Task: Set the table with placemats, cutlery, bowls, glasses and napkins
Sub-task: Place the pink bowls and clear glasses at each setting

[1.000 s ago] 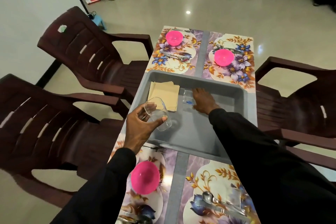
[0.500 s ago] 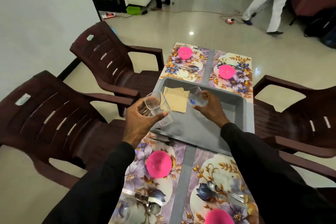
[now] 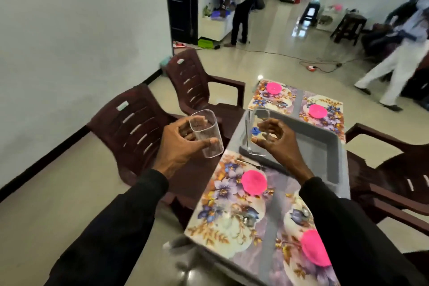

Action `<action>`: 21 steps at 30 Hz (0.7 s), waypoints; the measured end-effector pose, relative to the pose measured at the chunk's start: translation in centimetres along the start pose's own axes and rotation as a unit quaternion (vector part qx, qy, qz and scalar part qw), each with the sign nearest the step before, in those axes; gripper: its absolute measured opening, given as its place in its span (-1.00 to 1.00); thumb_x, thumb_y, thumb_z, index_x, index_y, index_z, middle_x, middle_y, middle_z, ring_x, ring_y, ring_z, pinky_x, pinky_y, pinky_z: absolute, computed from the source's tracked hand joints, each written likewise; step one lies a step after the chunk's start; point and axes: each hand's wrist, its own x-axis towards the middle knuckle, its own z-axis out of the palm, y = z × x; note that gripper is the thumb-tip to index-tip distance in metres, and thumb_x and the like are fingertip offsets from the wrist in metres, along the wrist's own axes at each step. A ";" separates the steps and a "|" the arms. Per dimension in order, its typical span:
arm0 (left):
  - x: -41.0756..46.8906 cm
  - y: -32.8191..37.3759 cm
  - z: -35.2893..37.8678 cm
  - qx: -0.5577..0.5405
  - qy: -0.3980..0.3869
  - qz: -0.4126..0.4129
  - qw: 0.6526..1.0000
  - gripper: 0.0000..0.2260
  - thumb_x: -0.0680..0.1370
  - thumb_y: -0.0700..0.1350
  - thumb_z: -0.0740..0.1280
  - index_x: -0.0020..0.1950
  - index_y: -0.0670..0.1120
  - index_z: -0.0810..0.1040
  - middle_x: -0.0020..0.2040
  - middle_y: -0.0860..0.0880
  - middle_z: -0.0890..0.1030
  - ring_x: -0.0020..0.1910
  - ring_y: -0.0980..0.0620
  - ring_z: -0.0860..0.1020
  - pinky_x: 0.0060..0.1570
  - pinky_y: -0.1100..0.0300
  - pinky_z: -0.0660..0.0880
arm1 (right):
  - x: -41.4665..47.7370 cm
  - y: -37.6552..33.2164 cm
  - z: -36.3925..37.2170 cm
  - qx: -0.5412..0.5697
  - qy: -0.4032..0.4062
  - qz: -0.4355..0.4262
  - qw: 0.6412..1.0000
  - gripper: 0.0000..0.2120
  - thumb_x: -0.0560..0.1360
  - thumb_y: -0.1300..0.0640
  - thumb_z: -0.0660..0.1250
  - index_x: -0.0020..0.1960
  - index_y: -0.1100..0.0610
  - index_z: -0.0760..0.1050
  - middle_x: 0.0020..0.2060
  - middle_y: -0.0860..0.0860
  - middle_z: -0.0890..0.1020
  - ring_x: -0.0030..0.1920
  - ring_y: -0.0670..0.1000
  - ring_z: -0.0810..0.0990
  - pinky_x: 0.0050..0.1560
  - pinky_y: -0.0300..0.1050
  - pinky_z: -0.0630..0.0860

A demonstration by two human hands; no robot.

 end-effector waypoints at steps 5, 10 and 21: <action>-7.3 0.5 -11.2 0.027 0.040 -0.008 0.999 -0.49 0.32 -0.25 0.67 0.24 -0.18 0.65 0.14 -0.06 0.72 0.15 0.00 0.69 0.15 0.17 0.62 | -5.2 -5.4 11.1 0.035 -0.069 -0.016 0.997 -0.44 0.33 0.20 0.65 0.25 0.05 0.52 0.13 -0.02 0.68 0.16 -0.09 0.65 0.19 -0.16 0.59; -13.4 -0.7 -21.8 0.072 0.121 -0.030 0.990 -0.53 0.31 -0.15 0.69 0.19 -0.06 0.68 0.12 0.05 0.72 0.15 0.09 0.67 0.08 0.33 0.58 | -7.7 -8.3 21.9 0.063 -0.155 -0.026 0.986 -0.36 0.31 0.31 0.64 0.33 0.11 0.52 0.18 0.02 0.66 0.20 -0.03 0.65 0.18 -0.15 0.60; -15.5 -4.3 -39.7 0.110 0.246 -0.096 0.958 -0.47 0.30 -0.16 0.70 0.23 -0.05 0.65 0.11 0.06 0.73 0.15 0.13 0.67 0.22 0.30 0.55 | -4.5 -13.5 43.1 0.100 -0.291 -0.056 0.950 -0.41 0.33 0.21 0.65 0.30 0.16 0.52 0.17 0.03 0.67 0.19 0.05 0.66 0.25 0.15 0.59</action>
